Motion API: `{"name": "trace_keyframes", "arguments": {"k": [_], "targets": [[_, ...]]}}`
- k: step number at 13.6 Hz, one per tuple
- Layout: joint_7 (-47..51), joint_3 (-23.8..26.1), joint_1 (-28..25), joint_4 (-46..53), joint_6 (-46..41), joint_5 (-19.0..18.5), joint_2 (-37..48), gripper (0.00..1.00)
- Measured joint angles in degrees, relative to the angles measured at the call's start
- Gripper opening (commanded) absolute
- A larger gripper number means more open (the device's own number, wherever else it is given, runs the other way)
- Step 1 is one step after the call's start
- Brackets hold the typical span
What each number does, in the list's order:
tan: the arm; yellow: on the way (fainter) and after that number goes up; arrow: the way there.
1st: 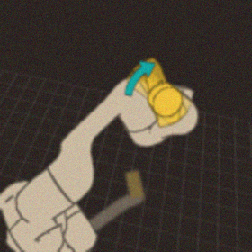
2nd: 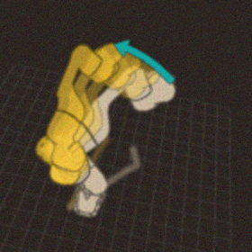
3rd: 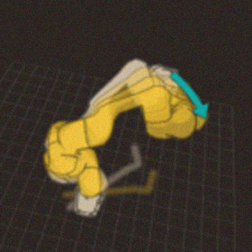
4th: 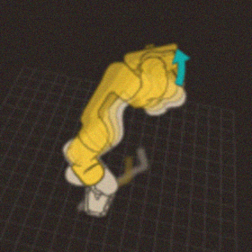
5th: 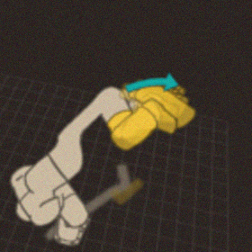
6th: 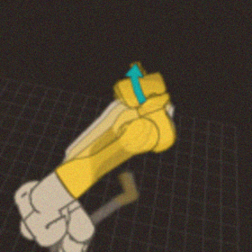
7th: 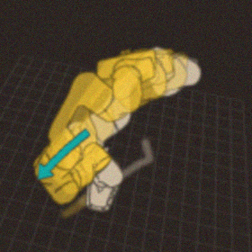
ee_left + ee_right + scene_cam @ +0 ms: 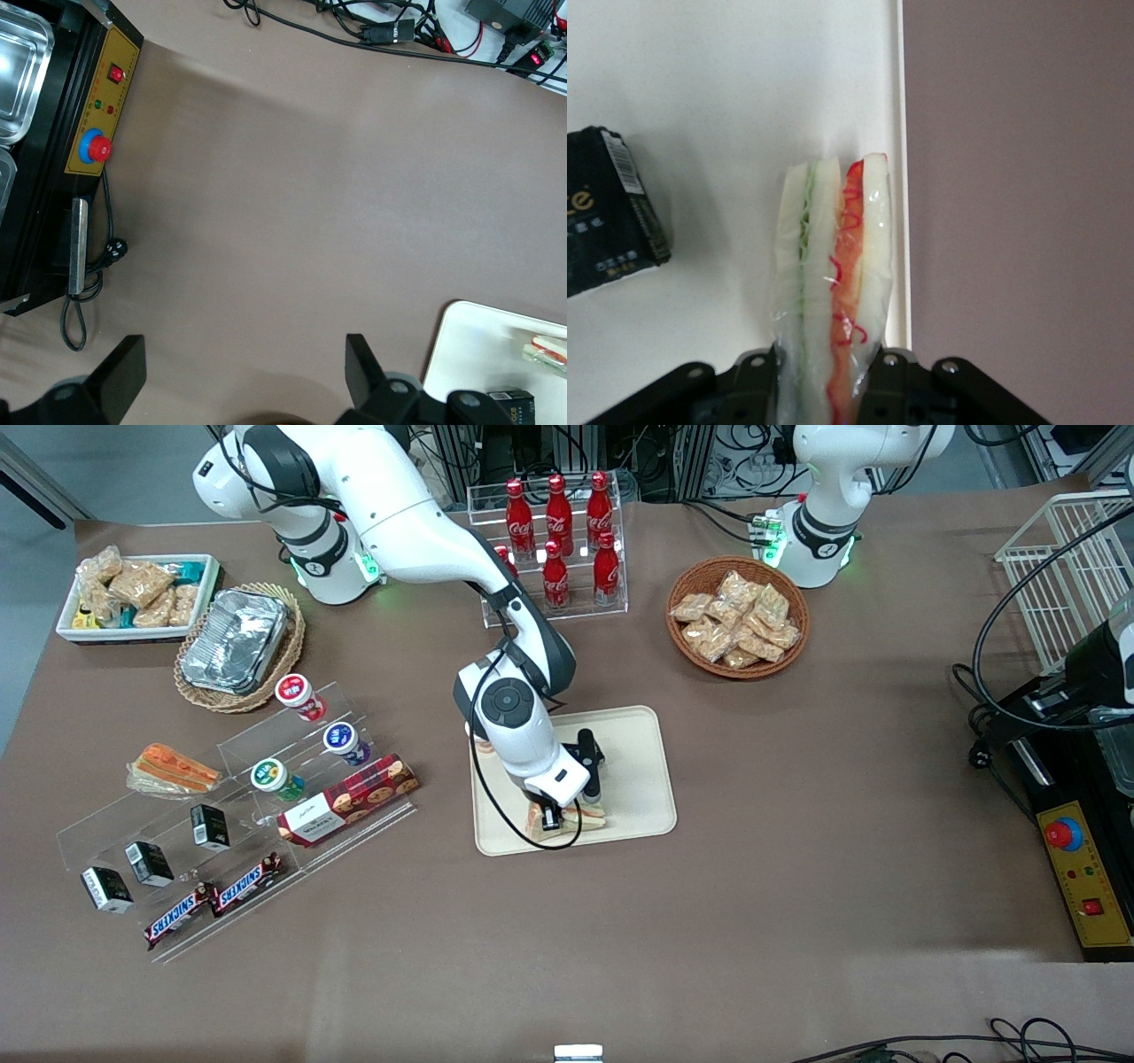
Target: Place sandwich on tray
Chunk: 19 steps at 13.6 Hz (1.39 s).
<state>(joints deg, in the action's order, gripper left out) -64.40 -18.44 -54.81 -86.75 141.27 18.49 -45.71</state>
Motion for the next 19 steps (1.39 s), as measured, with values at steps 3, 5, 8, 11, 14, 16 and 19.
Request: {"name": "trace_keyframes", "arguments": {"k": [3,5,8,11,14,16,19], "targets": [[0.0,-0.01,-0.03,0.0,0.0,0.05,-0.15,1.0],[0.03,-0.01,-0.03,0.05,0.0,1.0,-0.14,1.0],[1.89,-0.4,0.15,0.17,-2.58,4.69,0.64,1.0],[8.05,-2.3,0.77,0.6,-13.5,4.95,5.24,1.0],[13.91,-6.72,2.06,0.96,-26.63,4.94,11.87,1.0],[14.95,-11.87,2.55,1.05,-31.84,4.94,15.04,1.0],[15.67,-21.23,3.87,0.99,-34.79,4.94,16.88,1.0]]}}
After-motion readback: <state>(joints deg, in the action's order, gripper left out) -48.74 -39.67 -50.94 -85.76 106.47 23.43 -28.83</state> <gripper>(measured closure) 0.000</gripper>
